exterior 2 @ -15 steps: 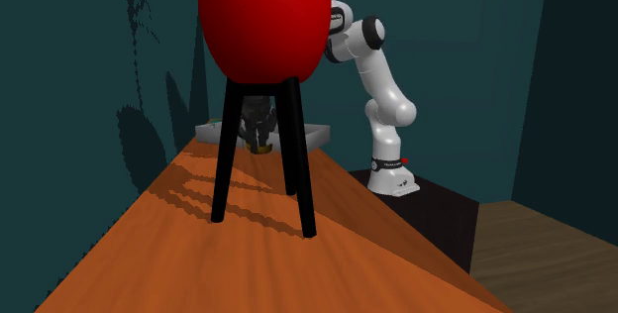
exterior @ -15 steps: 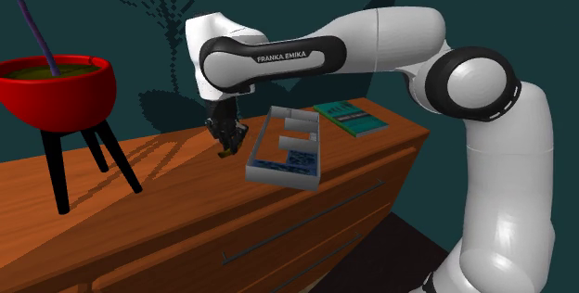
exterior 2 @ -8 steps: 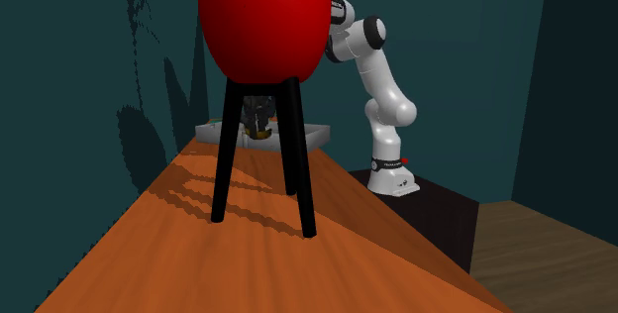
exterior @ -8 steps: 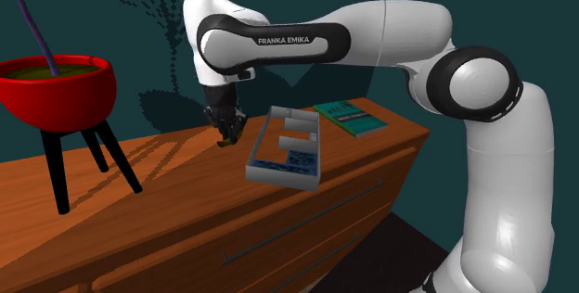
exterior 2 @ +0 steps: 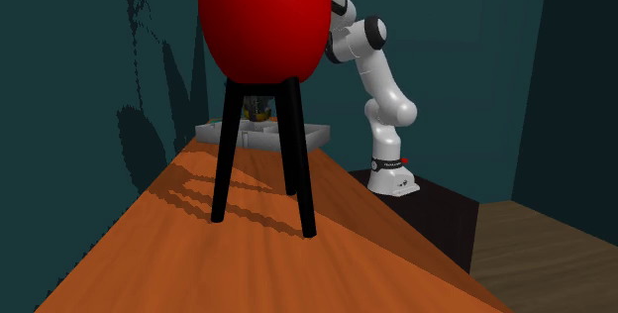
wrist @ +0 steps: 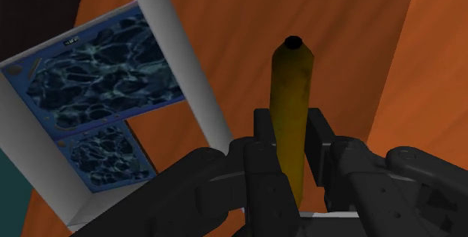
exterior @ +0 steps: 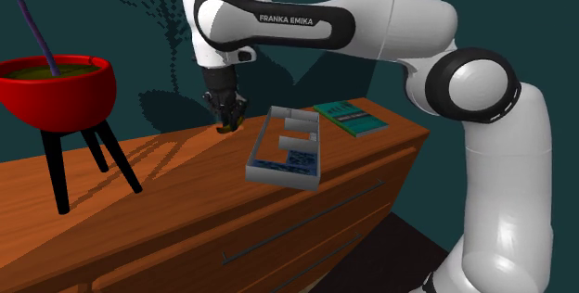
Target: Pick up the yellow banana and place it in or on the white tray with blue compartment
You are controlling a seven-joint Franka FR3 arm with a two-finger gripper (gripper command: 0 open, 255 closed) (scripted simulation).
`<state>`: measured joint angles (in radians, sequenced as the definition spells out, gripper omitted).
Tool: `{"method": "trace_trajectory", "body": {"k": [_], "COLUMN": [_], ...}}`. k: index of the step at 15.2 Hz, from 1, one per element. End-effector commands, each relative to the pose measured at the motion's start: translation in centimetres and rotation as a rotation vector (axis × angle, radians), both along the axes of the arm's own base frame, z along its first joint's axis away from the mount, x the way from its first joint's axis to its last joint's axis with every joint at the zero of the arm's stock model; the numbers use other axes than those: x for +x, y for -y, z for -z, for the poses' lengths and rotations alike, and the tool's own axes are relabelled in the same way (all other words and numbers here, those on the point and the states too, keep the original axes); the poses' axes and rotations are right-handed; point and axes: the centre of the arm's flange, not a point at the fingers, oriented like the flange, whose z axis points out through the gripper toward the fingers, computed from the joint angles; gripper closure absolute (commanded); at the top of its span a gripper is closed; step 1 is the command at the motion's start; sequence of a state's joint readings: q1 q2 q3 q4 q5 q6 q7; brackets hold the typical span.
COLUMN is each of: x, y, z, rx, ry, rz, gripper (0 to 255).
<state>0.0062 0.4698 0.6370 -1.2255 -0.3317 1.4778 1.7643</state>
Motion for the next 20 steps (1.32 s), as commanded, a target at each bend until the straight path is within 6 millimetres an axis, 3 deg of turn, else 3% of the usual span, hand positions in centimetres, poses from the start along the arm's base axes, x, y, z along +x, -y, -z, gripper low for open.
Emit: {"method": "trace_trajectory", "body": {"k": [1,5,19,20], "x": [0.0,0.0,-4.9,-4.9], "y": [0.0,0.0,17.8,17.8], "z": [-1.1,-3.1,-2.7,-2.1], "rx": [0.0,0.0,0.0,0.0], "ry": [0.0,0.0,0.0,0.0], "rz": [0.0,0.0,0.0,0.0], "gripper": [255,255,255,255]}}
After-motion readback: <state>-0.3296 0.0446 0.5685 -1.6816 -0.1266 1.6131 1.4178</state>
